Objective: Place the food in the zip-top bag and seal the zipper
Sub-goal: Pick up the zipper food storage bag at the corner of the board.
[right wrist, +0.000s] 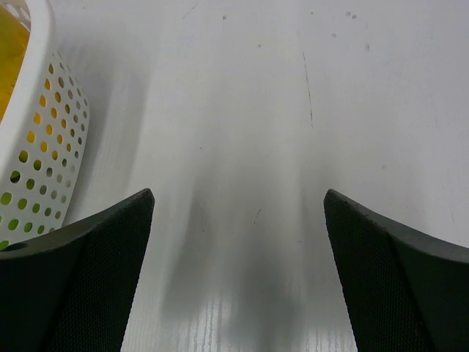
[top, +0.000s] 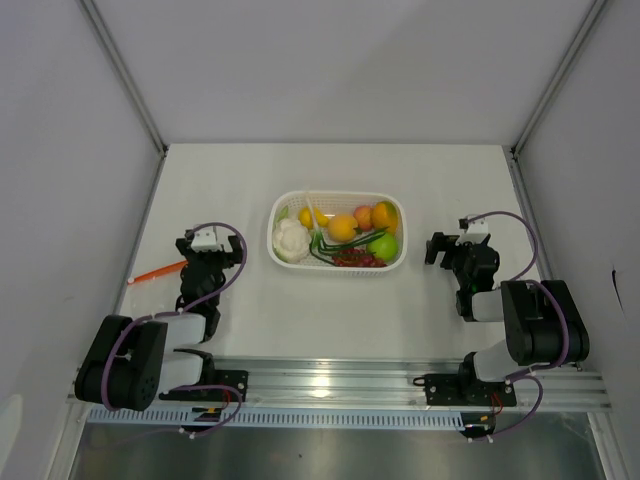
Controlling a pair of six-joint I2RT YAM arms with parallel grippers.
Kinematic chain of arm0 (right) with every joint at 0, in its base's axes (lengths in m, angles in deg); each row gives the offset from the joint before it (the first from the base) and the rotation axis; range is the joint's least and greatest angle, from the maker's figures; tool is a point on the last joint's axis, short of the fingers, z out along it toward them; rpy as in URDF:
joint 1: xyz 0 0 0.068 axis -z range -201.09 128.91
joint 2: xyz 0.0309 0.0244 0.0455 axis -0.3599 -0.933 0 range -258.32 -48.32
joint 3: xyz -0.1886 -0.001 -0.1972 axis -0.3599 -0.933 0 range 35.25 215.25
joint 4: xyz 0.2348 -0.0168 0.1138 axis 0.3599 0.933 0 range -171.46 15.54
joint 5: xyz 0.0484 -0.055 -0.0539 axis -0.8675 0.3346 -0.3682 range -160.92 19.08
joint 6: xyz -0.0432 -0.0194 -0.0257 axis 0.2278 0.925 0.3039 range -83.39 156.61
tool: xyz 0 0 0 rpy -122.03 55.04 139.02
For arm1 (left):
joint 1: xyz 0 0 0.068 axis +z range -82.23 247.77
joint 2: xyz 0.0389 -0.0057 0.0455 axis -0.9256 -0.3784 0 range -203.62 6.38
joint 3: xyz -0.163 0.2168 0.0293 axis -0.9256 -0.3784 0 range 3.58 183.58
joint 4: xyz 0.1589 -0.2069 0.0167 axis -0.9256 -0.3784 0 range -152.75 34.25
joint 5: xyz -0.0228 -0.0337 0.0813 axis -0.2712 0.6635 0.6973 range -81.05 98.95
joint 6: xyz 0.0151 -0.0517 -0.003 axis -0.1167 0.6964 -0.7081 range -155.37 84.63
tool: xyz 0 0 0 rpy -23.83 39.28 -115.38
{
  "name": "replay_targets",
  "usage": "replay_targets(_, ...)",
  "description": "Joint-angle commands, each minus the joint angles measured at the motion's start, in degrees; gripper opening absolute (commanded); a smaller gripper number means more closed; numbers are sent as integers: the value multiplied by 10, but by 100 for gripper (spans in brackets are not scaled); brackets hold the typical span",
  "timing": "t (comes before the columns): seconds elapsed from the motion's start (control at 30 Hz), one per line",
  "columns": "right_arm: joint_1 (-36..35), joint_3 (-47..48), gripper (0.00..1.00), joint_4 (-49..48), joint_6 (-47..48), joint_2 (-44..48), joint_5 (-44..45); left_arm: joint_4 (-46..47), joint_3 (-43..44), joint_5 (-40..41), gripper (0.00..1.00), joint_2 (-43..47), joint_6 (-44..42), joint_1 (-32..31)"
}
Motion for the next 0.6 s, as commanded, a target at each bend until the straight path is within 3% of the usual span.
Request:
replay_targets(0.0, 0, 13, 99, -28, 13, 2, 9, 30, 16, 4, 100, 3, -15, 4)
replay_targets(0.1, -11, 10, 99, -34, 13, 6, 23, 28, 16, 4, 99, 3, -15, 4)
replay_targets(0.13, -21, 6, 99, -32, 10, 11, 101, 29, 16, 4, 99, 3, -14, 4)
replay_targets(0.23, -51, -6, 99, -18, 12, 63, 165, 28, 18, 4, 99, 3, -15, 4)
replay_targets(0.37, -65, 38, 99, 147, -32, 182, 226, 65, -10, 23, 99, 27, -2, 1)
replay_targets(0.4, -65, 56, 99, 245, -44, 204, 238, 95, -24, 14, 99, 30, -7, 1)
replay_targets(0.47, -66, 92, 99, 330, -67, 258, 263, 107, -42, 28, 100, 45, -8, -9)
replay_targets(0.57, -60, 161, 99, 479, -150, 298, 275, 25, -17, 172, 100, 130, 11, -35)
